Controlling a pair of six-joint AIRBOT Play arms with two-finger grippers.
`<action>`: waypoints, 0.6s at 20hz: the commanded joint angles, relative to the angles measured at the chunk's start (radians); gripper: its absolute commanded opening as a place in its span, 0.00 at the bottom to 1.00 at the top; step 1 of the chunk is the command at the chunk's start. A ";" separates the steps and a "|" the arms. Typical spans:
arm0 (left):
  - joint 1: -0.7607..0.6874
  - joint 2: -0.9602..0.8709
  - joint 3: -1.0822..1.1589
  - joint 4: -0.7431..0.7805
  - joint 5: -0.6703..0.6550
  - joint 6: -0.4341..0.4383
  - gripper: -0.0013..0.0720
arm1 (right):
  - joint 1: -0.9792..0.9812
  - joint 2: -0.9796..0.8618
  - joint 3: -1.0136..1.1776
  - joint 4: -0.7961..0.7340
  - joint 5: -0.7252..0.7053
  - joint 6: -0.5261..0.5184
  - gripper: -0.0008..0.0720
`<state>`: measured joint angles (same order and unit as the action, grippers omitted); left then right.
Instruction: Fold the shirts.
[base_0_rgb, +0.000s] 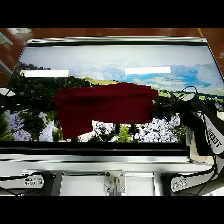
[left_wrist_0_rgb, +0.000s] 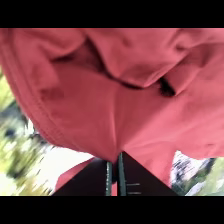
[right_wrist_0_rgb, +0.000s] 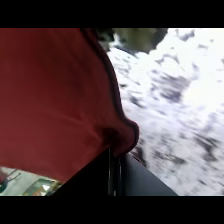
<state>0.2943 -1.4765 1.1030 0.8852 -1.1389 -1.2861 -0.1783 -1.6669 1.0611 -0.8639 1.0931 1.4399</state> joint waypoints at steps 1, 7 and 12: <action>-0.001 0.020 0.129 -0.004 -0.067 0.003 0.07 | 0.019 0.035 0.043 0.100 0.084 -0.121 0.09; -0.001 0.341 0.518 -0.003 -0.015 0.021 0.07 | 0.019 0.433 0.366 0.084 0.106 -0.309 0.09; -0.001 0.661 0.770 -0.003 0.259 -0.012 0.07 | 0.020 0.840 0.574 0.011 -0.261 -0.283 0.09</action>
<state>0.2924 -0.9802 1.7412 0.8776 -1.0431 -1.2804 -0.1589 -1.0302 1.5311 -0.8059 1.0370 1.1622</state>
